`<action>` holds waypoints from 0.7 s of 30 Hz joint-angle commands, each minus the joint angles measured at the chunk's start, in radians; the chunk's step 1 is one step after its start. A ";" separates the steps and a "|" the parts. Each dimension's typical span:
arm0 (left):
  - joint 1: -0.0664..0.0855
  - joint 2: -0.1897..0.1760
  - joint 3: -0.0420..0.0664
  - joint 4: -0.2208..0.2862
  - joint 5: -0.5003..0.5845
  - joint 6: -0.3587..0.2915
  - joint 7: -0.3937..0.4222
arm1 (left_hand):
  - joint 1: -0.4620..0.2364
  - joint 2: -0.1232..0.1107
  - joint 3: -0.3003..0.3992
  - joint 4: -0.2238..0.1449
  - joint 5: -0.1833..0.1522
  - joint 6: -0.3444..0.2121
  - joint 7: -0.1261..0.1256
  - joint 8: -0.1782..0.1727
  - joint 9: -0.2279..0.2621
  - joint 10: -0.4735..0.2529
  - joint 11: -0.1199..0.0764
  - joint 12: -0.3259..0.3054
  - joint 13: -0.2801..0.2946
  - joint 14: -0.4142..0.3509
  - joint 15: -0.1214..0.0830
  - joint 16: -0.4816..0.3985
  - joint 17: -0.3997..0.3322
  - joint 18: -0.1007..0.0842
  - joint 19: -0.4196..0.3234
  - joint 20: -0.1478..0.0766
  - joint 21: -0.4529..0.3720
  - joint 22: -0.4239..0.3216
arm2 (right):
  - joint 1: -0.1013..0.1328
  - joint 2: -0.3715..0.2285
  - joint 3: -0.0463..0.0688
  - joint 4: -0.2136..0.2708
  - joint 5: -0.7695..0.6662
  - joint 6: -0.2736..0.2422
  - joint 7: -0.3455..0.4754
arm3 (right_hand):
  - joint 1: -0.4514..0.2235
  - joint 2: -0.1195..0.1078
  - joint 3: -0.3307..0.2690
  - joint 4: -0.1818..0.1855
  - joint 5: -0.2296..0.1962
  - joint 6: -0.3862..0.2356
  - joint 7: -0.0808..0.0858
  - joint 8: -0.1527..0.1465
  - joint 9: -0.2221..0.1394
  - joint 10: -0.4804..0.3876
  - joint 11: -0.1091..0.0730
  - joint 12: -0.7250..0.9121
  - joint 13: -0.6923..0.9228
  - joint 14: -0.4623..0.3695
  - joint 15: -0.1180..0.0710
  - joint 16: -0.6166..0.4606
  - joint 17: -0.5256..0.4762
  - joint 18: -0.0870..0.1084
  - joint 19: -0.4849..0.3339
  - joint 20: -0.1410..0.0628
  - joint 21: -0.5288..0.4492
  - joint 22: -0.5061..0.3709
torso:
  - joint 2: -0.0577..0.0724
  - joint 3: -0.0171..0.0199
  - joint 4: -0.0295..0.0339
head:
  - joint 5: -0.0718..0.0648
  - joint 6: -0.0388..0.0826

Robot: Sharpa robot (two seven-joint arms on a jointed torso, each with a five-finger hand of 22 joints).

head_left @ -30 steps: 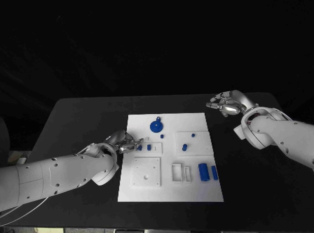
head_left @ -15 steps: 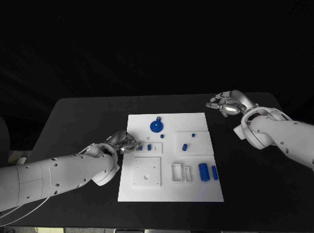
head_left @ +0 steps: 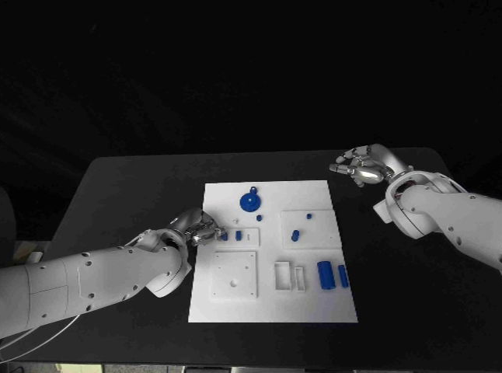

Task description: Assemble the parts on the task board

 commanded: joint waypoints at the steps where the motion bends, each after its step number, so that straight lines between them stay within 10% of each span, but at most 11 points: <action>1: 0.000 0.001 0.000 0.003 0.013 -0.005 0.018 | 0.005 0.017 0.005 -0.021 0.008 0.006 0.003 0.002 -0.001 -0.002 -0.001 0.004 0.001 0.000 -0.005 0.004 0.001 0.013 -0.005 -0.100 0.003 -0.002 | -0.001 0.001 0.000 0.002 -0.003 0.011 0.008 | -0.008 -0.001 -0.004 -0.004 0.004 0.000 0.010 0.006 -0.002 -0.009 0.001 0.005 -0.001 0.009 -0.001 -0.007 0.001 0.069 0.006 -0.001 -0.005 0.001 | 0.001 -0.0003 -0.0002 | 0.000 0.001; 21: 0.000 0.001 0.001 -0.003 0.027 -0.006 0.015 | -0.017 -0.042 0.008 0.022 -0.037 0.002 0.005 -0.003 -0.007 -0.002 0.000 -0.004 -0.008 0.001 -0.005 -0.005 -0.004 0.010 0.004 -0.099 -0.004 -0.012 | -0.001 0.001 0.000 0.000 -0.003 0.011 0.009 | -0.009 -0.001 -0.004 -0.004 0.004 0.001 0.010 0.006 -0.002 -0.010 0.001 0.006 -0.002 0.009 -0.001 -0.007 0.001 0.069 0.006 -0.001 -0.006 0.002 | 0.000 -0.0006 -0.0003 | -0.001 0.003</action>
